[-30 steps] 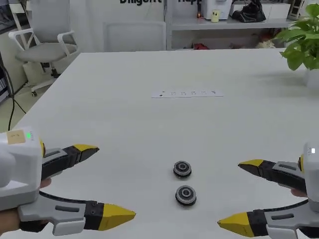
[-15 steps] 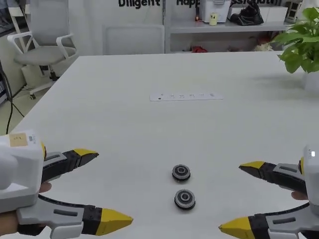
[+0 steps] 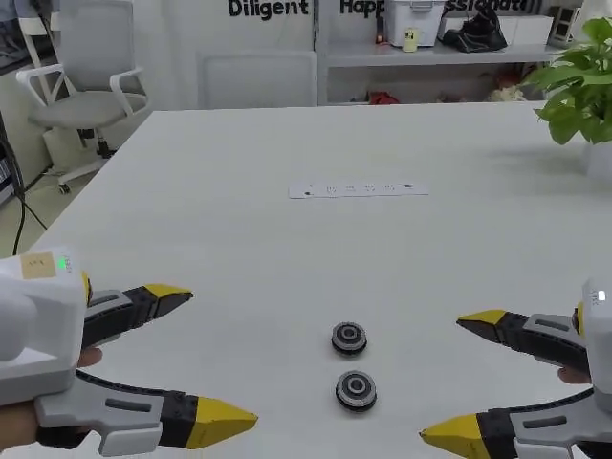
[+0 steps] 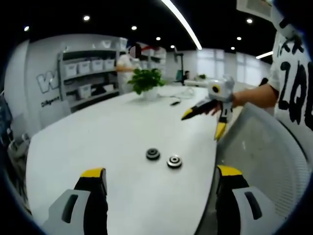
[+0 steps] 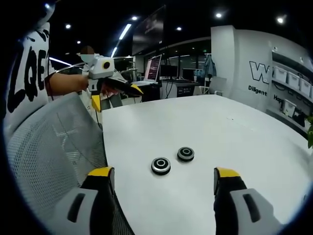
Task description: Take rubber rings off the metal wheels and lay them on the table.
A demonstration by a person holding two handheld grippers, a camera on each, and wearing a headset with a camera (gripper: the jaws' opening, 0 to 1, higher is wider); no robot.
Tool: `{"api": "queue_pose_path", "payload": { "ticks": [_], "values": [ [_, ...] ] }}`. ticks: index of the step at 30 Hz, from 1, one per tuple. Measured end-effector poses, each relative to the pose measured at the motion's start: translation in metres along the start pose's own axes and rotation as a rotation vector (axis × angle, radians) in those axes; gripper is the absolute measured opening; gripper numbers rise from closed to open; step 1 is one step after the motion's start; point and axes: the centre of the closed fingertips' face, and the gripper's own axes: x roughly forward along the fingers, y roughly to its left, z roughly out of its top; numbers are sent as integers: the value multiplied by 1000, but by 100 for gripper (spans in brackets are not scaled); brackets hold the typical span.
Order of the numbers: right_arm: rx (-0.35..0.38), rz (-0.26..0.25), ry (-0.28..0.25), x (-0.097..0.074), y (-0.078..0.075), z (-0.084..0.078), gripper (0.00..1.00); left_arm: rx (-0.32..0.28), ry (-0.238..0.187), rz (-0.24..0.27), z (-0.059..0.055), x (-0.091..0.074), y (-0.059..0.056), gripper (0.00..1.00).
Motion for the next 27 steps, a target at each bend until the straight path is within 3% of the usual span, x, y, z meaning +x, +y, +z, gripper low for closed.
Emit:
{"api": "queue_pose_path", "payload": {
  "ticks": [27],
  "values": [
    [-15, 29, 3, 22, -15, 5, 73, 35, 24, -56, 7, 32, 8, 86]
  ]
}}
